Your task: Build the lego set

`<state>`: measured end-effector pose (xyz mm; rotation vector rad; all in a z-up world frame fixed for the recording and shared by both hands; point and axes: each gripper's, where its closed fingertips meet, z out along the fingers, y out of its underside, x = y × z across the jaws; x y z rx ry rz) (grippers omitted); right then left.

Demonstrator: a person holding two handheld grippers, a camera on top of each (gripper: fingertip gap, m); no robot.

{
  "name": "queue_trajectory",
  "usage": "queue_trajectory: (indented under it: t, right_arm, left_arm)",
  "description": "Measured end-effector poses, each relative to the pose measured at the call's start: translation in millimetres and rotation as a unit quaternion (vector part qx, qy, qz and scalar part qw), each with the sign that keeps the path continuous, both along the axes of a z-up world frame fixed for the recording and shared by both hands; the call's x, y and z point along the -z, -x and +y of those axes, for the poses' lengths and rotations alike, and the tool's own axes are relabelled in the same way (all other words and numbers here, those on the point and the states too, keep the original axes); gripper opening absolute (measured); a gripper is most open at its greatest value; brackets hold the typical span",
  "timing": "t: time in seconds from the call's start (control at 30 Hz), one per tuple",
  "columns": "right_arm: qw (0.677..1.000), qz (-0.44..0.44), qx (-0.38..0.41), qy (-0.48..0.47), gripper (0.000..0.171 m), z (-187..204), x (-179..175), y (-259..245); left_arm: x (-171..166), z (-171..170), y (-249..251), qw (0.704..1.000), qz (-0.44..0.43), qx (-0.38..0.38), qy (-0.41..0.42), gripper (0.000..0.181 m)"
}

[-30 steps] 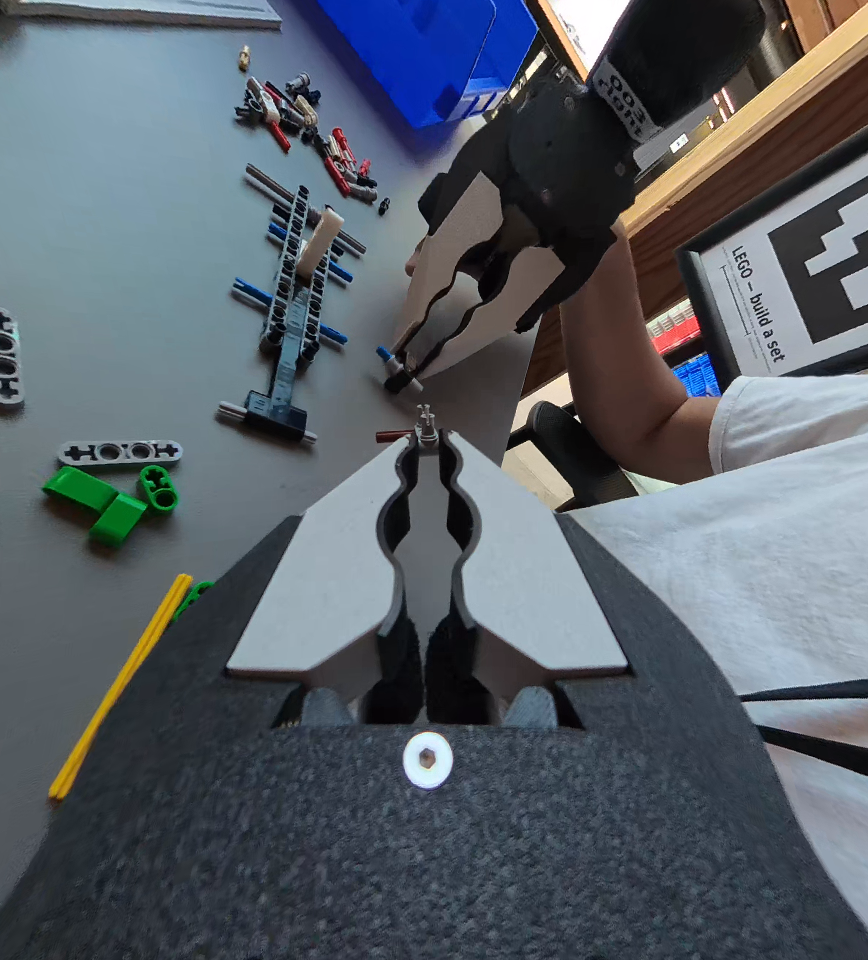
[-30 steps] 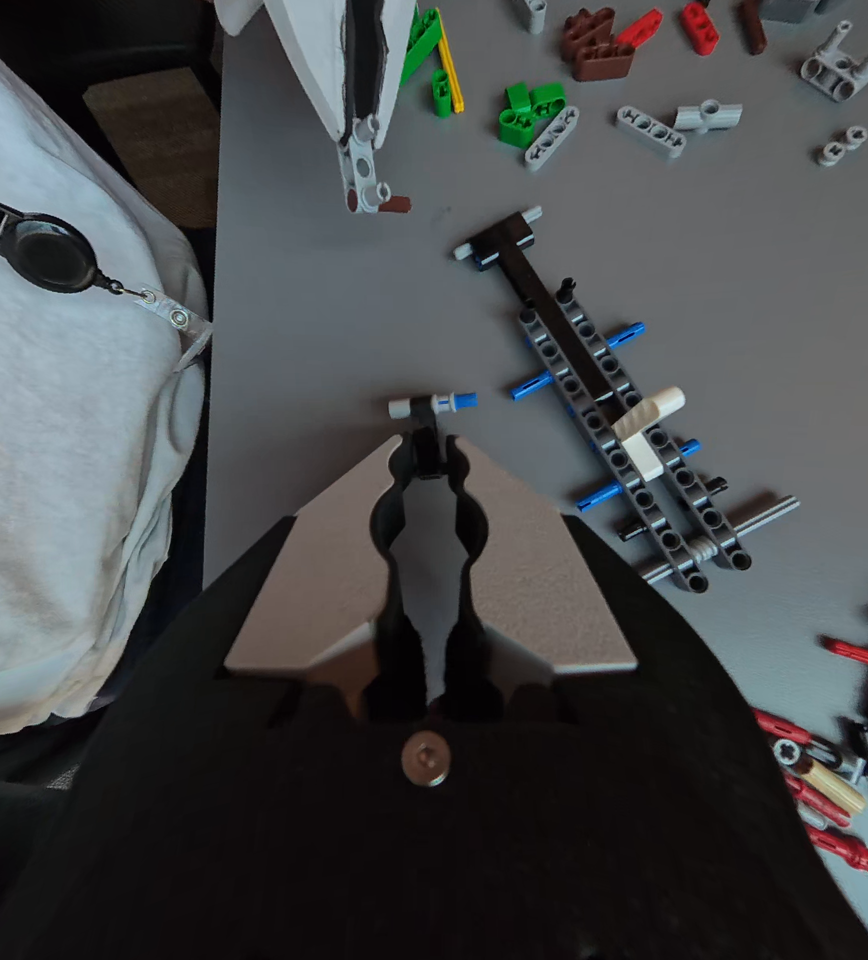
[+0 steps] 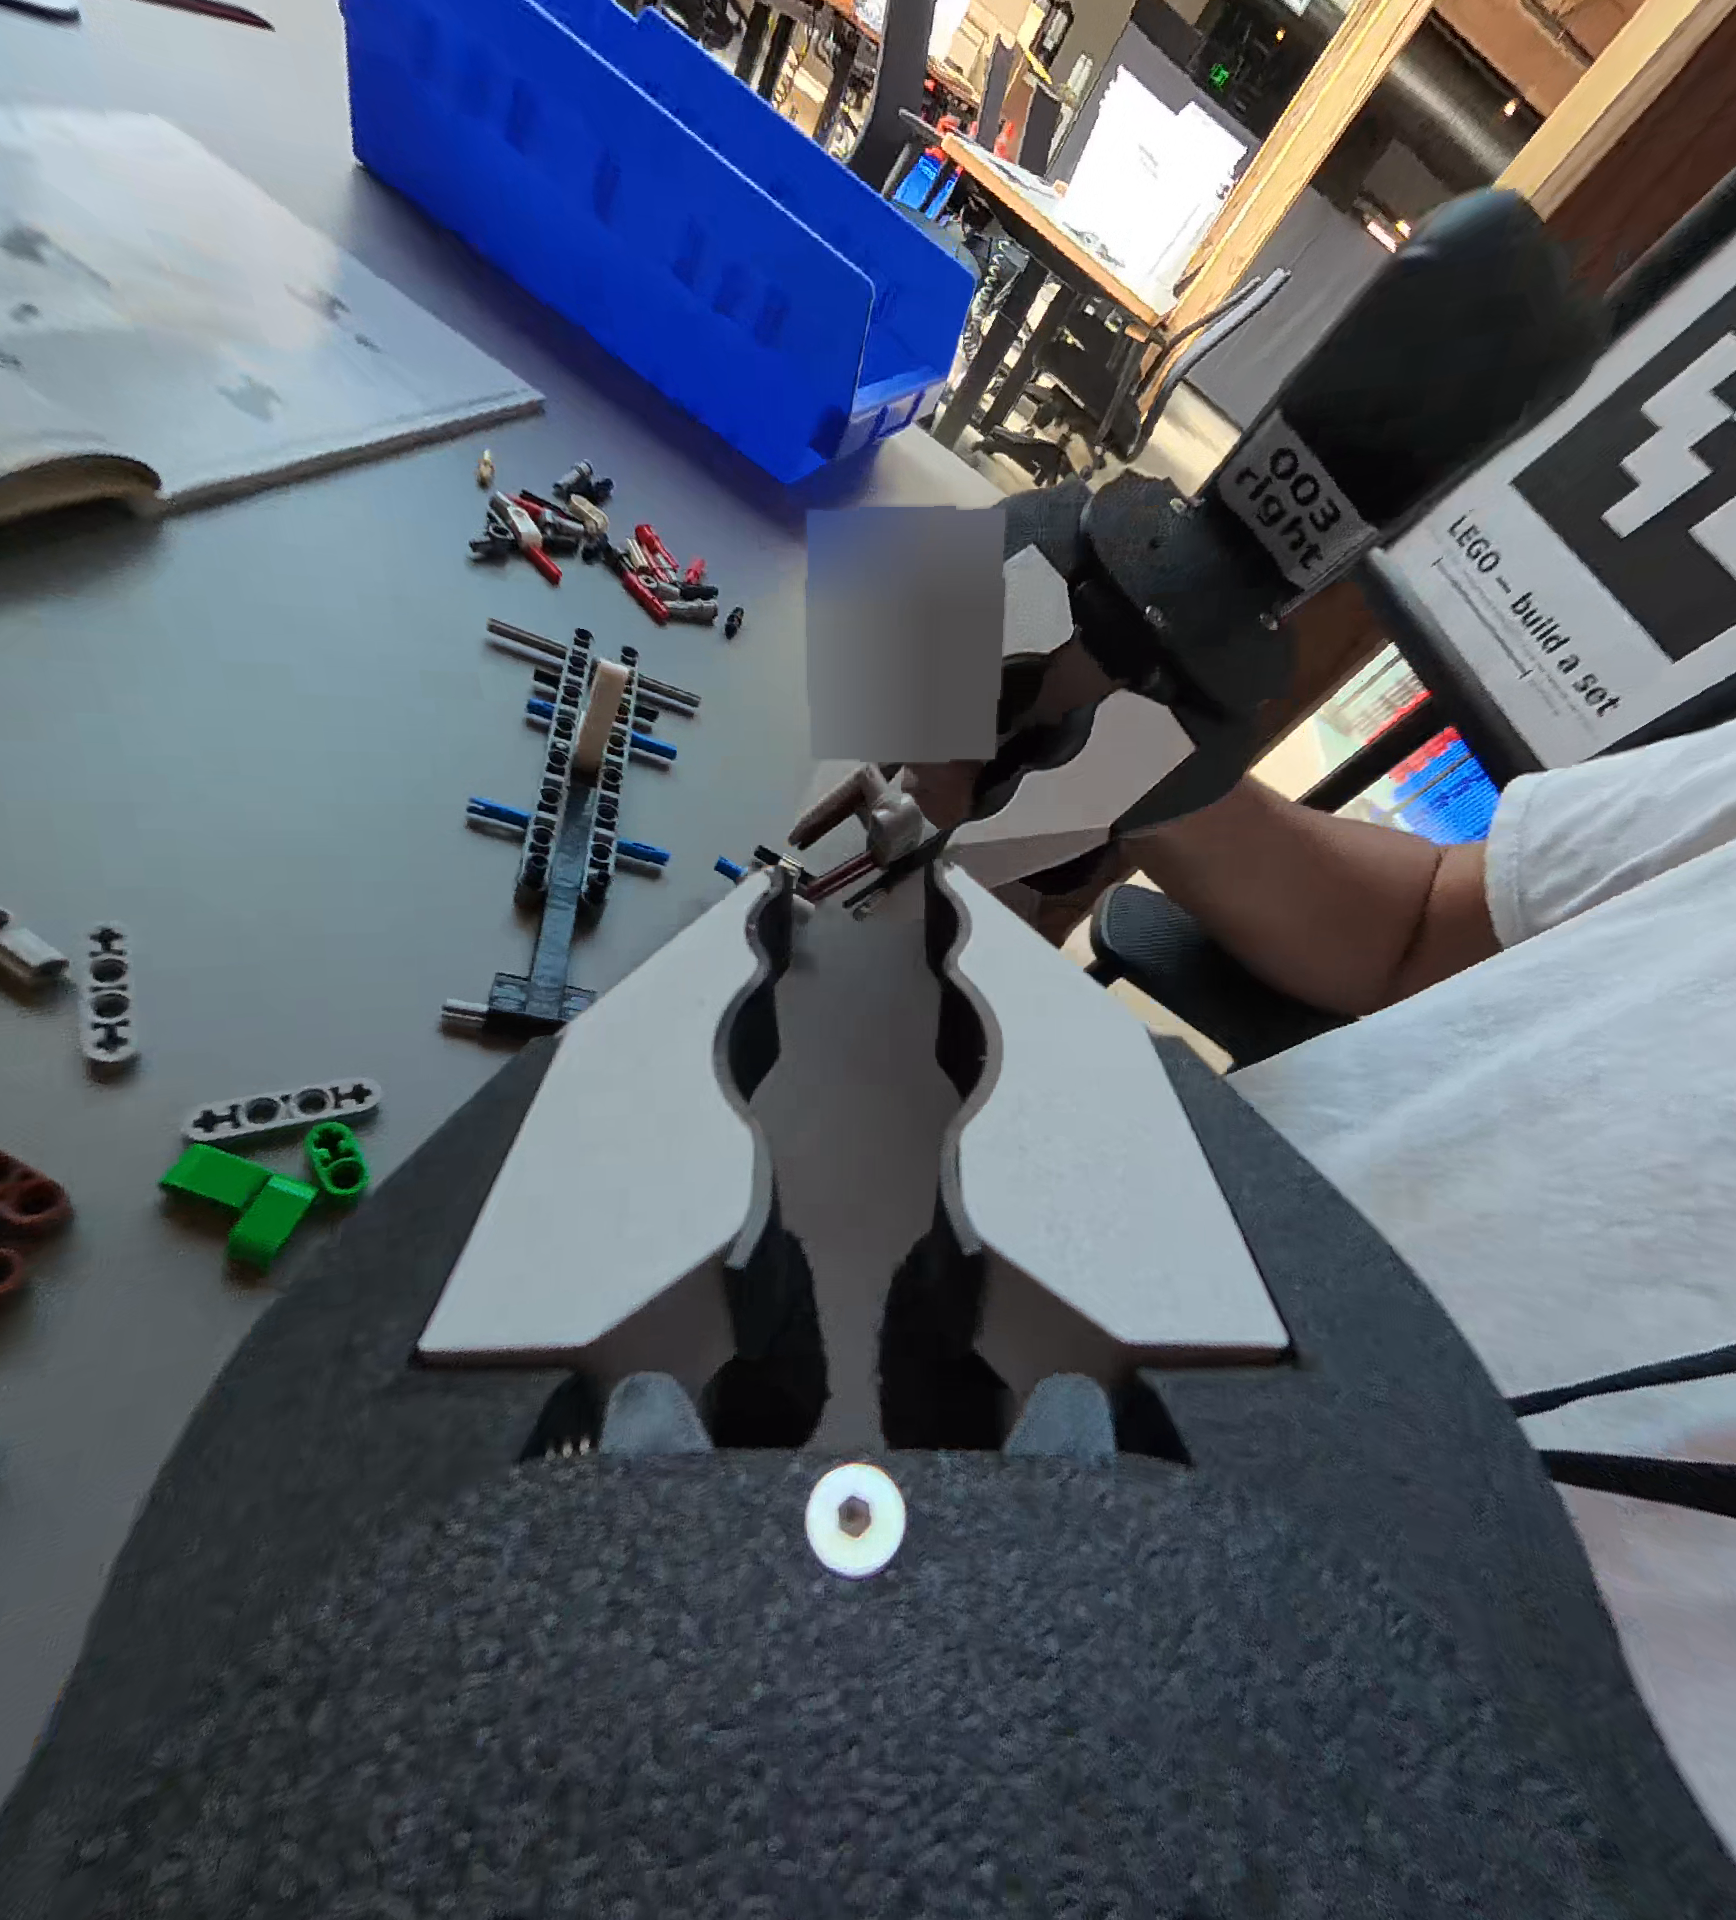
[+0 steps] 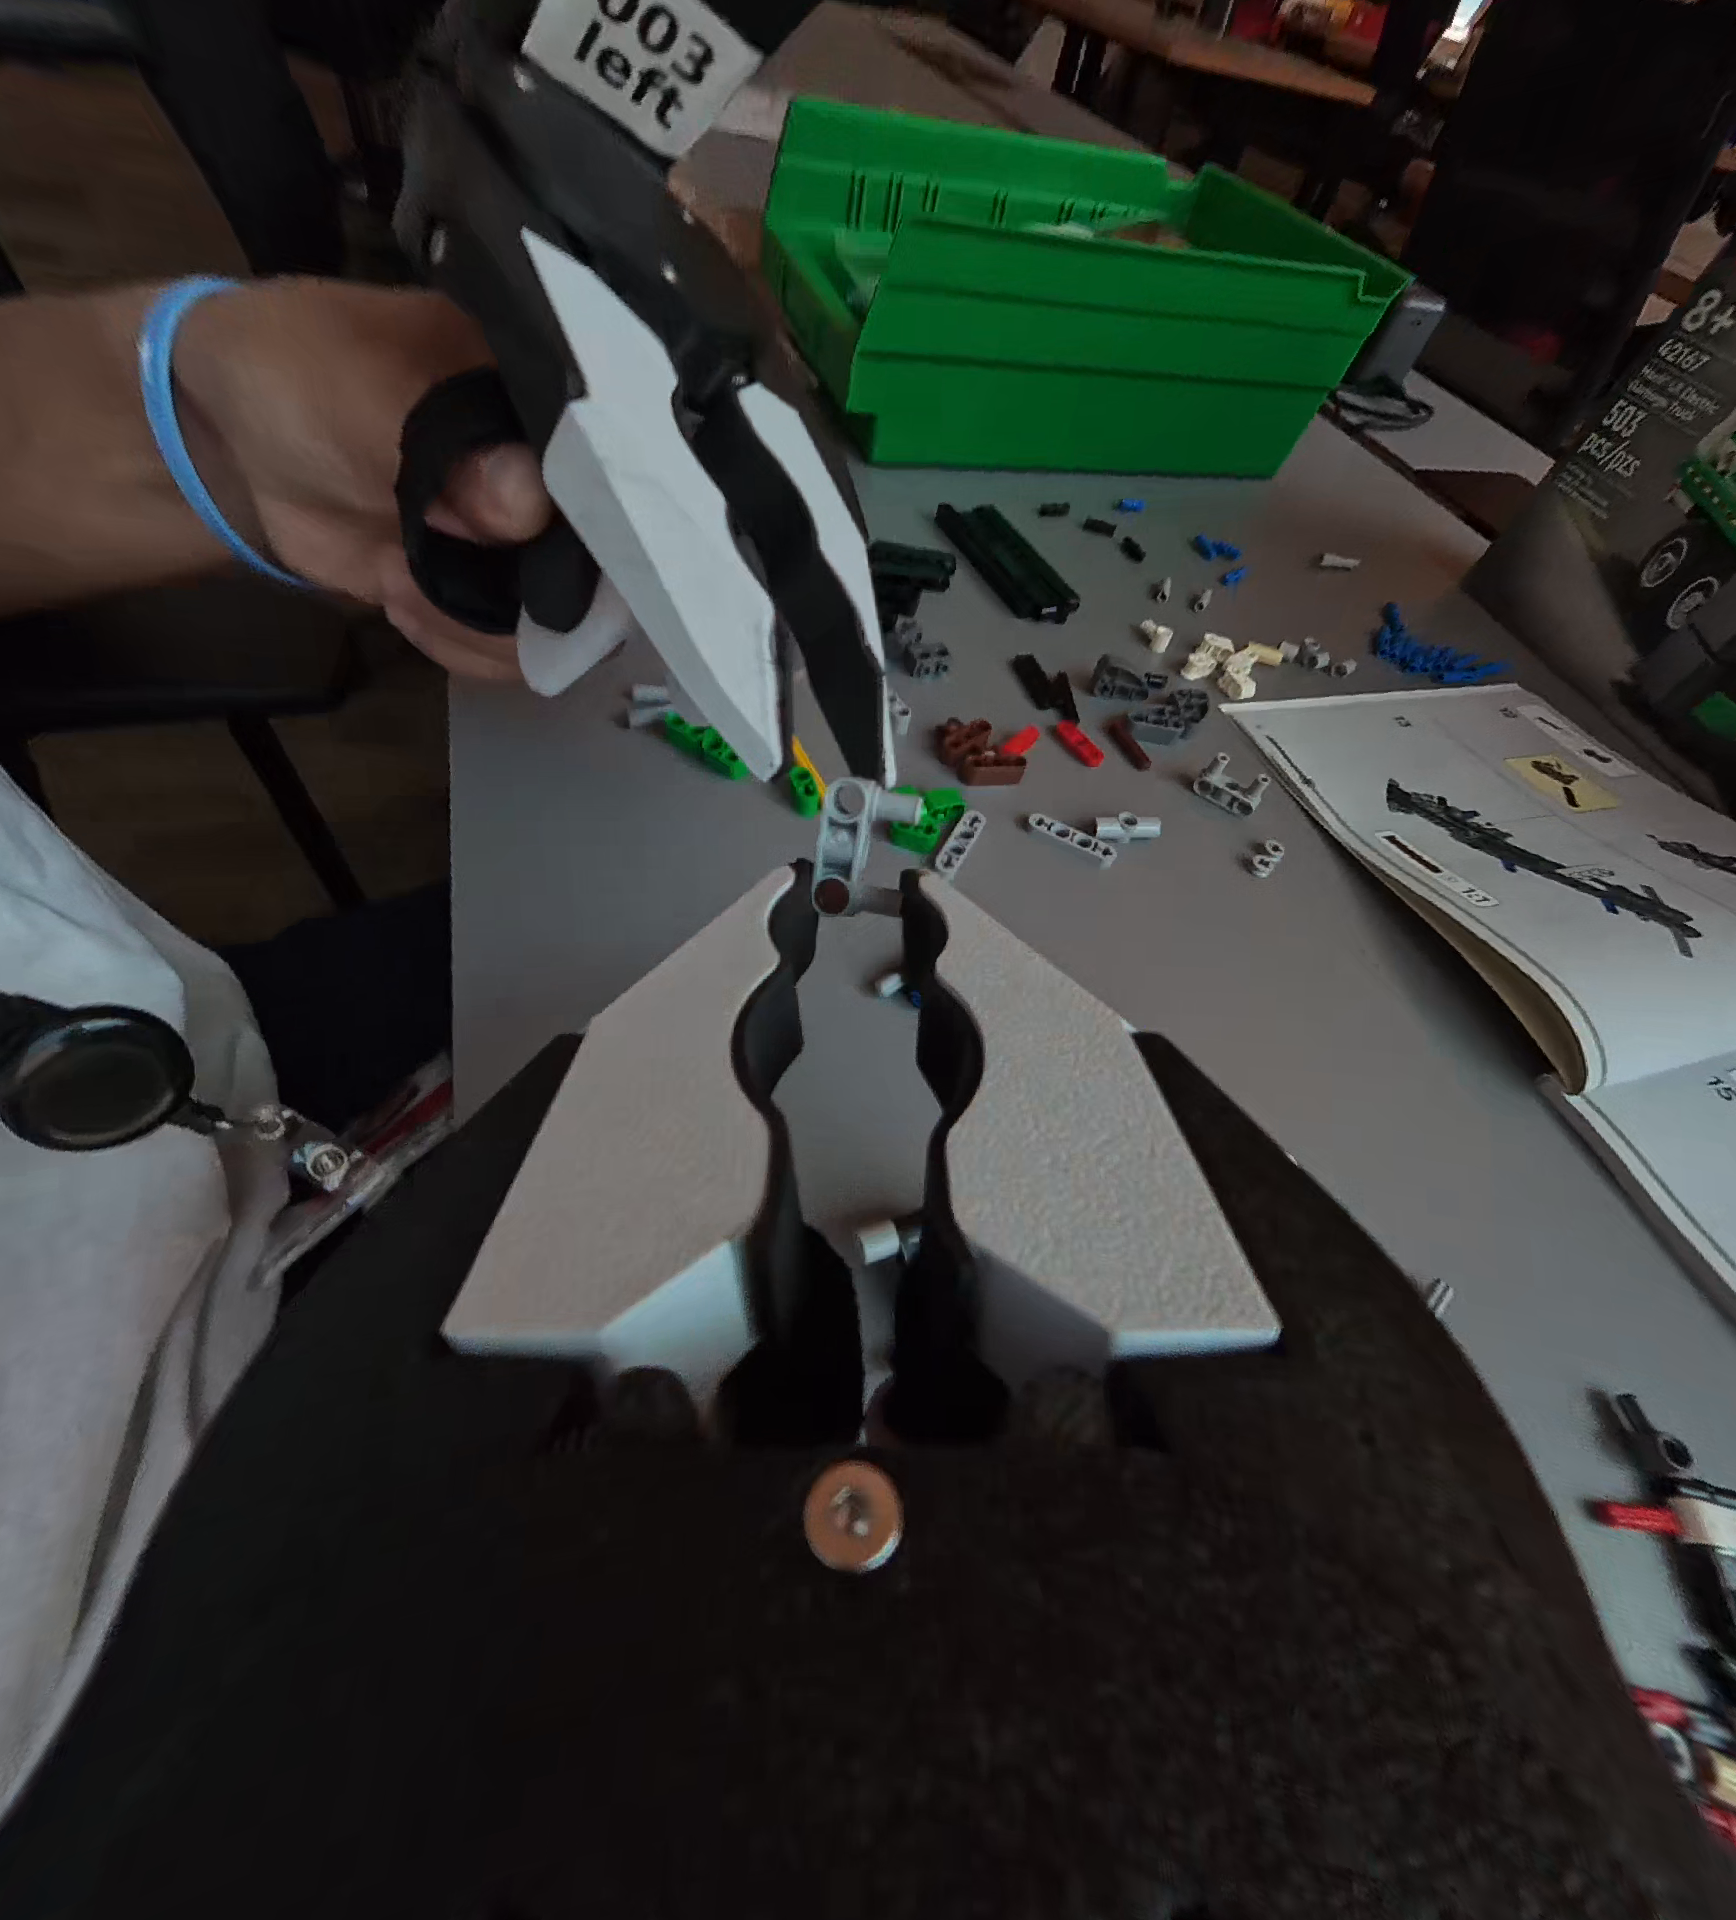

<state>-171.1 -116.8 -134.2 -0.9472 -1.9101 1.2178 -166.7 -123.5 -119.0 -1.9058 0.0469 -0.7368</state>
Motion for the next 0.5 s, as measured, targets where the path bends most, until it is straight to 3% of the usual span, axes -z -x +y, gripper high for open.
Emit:
queue_trajectory:
  t: [0.1, 0.2, 0.3, 0.33, 0.4, 0.5]
  right_arm:
    - [0.998, 0.044, 0.022, 0.031, 0.013, 2.5, -7.3, 6.4]
    - [0.995, 0.082, 0.049, 0.014, 0.013, 0.1, -11.0, 10.9]
    - [0.99, 0.115, 0.072, -0.025, 0.013, -3.5, -18.8, 13.0]
    - [0.992, 0.109, 0.061, -0.026, 0.013, -9.5, -16.9, 12.6]
    - [0.991, 0.112, 0.068, -0.04, 0.013, -10.1, -15.0, 14.1]
    - [0.989, 0.117, 0.073, -0.046, 0.013, -9.6, -16.6, 13.8]
  left_arm:
    - [-8.4, 1.8, 1.7, 0.999, 0.038, -0.023, -0.024, 0.025]
    - [-14.1, 7.1, 9.4, 0.994, 0.056, -0.085, -0.04, 0.028]
    - [-13.6, 8.6, 1.0, 0.993, 0.048, -0.1, -0.041, 0.028]
    - [-14.0, 9.1, 0.4, 0.992, 0.051, -0.108, -0.045, 0.027]
    - [-14.0, 8.4, -0.8, 0.991, 0.065, -0.11, -0.051, 0.007]
    - [-14.0, 7.5, -0.4, 0.99, 0.067, -0.114, -0.043, 0.007]
